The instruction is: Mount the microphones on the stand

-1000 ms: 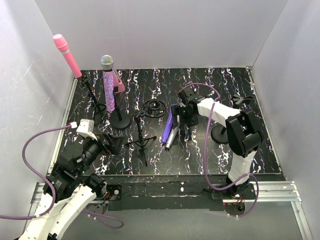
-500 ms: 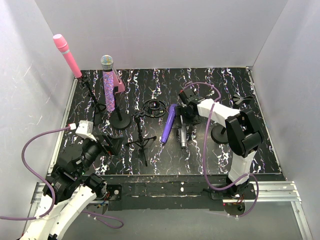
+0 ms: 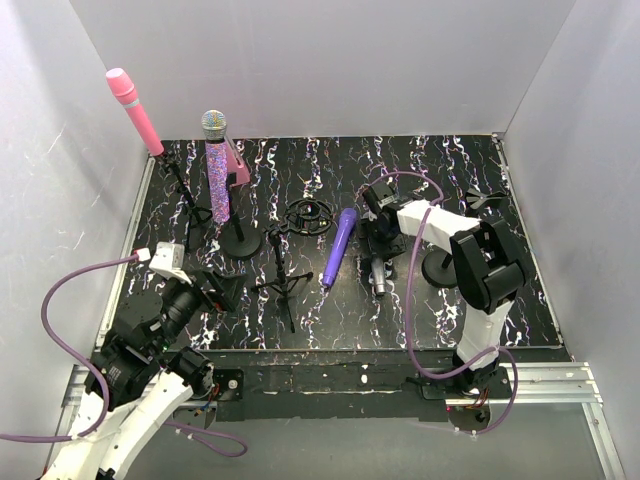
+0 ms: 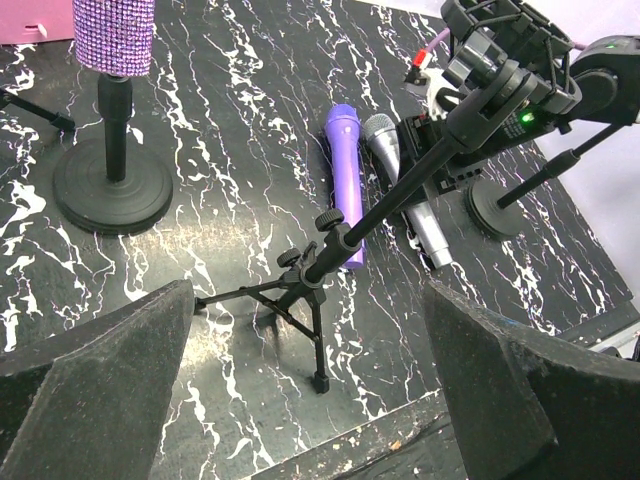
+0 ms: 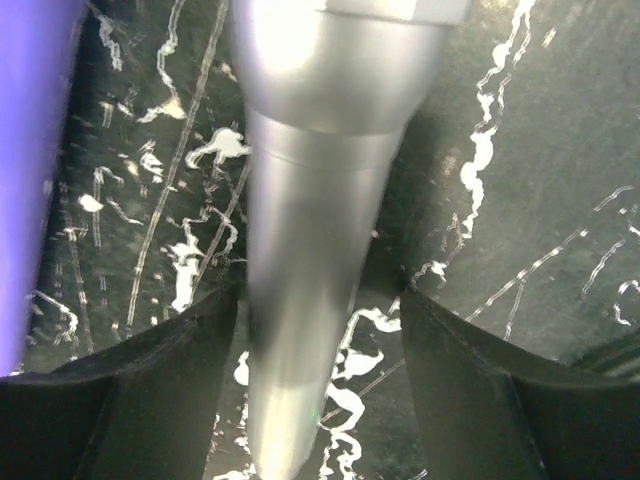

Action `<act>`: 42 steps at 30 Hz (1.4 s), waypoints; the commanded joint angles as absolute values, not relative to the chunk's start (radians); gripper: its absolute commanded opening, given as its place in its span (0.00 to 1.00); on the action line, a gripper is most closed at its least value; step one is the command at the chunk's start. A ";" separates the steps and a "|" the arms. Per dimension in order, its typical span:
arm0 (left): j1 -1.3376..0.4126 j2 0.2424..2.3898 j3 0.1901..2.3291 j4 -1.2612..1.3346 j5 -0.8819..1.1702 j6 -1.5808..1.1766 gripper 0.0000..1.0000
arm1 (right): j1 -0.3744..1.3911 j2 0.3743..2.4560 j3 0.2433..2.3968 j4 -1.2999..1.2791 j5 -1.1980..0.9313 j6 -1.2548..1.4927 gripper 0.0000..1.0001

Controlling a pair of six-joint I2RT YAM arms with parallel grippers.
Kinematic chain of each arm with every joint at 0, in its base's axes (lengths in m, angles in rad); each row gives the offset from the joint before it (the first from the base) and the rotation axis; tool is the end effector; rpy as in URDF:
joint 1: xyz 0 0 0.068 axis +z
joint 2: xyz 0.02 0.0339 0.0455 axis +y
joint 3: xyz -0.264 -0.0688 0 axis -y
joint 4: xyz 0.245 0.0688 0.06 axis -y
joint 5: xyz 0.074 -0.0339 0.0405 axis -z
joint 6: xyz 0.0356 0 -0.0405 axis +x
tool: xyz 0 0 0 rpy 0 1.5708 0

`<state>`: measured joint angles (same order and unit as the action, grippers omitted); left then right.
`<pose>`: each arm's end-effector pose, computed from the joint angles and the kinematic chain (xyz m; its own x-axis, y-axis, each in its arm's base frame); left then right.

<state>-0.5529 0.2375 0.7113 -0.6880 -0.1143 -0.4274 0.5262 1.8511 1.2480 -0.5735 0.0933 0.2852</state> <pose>0.0540 -0.0285 0.3175 -0.3416 -0.2731 -0.8993 0.3135 0.8689 -0.3830 0.3224 0.1834 0.1766 -0.8981 -0.1977 -0.3928 -0.2255 0.9739 0.0255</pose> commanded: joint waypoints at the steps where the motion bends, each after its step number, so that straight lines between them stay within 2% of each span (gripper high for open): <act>1: -0.552 0.219 0.704 -0.687 -0.115 -0.423 0.98 | 0.515 1.879 1.269 -0.578 0.090 0.276 0.70; 7: -0.552 0.216 0.707 -0.680 -0.101 -0.429 0.98 | 0.509 1.855 1.239 -0.549 0.132 0.255 0.43; 12: -0.552 0.201 0.724 -0.676 -0.075 -0.482 0.98 | 0.496 1.796 1.232 -0.542 0.132 0.247 0.16; 16: -0.552 0.193 0.765 -0.667 -0.072 -0.517 0.98 | 0.485 1.709 1.210 -0.517 0.130 0.238 0.05; 22: -0.552 0.270 0.879 -0.632 -0.046 -0.517 0.98 | 0.472 1.511 1.178 -0.466 0.066 0.207 0.01; 31: -0.552 0.471 1.094 -0.591 0.077 -0.512 0.98 | 0.425 1.275 1.161 -0.488 -0.254 0.084 0.01; 42: -0.552 0.617 1.262 -0.494 0.176 -0.535 0.98 | 0.368 1.157 1.324 -0.758 -0.666 -0.239 0.01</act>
